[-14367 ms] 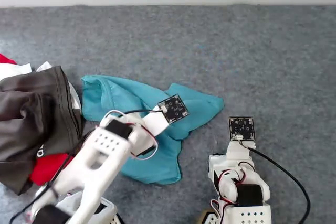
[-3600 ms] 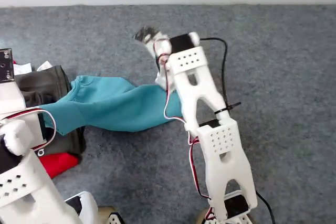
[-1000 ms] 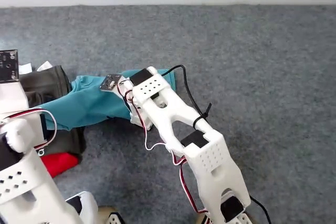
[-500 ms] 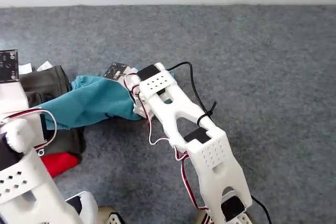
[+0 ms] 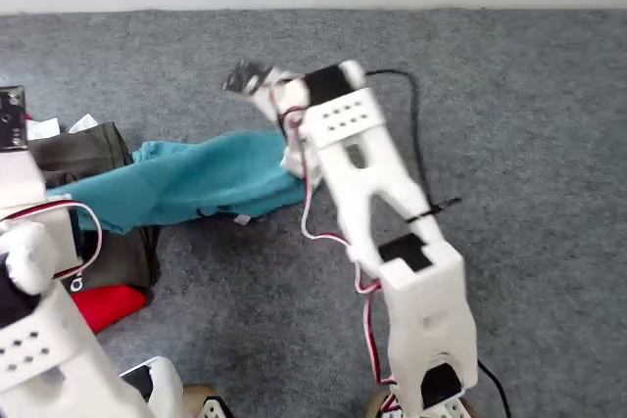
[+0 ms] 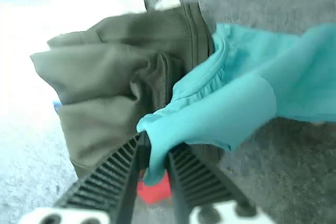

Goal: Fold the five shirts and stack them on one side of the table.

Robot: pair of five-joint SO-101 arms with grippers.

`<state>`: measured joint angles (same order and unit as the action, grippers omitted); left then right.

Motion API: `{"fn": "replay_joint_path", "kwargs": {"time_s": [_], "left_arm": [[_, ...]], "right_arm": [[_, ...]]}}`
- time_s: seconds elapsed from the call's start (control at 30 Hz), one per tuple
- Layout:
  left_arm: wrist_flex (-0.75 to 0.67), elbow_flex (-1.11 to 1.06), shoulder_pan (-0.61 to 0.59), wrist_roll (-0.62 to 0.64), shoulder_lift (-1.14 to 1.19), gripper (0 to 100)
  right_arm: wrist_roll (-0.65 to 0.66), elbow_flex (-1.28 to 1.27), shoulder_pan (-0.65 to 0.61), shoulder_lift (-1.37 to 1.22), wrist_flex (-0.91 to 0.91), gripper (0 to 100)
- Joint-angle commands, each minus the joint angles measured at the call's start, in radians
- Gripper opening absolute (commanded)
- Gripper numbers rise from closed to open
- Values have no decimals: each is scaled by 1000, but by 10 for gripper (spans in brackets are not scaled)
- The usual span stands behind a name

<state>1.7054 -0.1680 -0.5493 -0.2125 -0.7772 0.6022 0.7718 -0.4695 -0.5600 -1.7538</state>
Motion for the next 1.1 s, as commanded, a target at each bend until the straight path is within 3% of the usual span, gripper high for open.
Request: {"fn": "replay_joint_path", "kwargs": {"time_s": [0.0,0.27,0.57,0.83,1.07], "left_arm": [[-29,134,-2,-9,-2,17],[-133,309,15,-9,-5,17],[-258,489,272,-127,2,15],[-528,533,311,-308,3,15],[-749,544,311,-396,-6,15]], "right_arm": [[63,40,48,216,-42,8],[189,44,165,585,-39,8],[358,44,278,952,73,8],[529,44,467,1130,259,8],[534,44,604,1210,278,8]]}}
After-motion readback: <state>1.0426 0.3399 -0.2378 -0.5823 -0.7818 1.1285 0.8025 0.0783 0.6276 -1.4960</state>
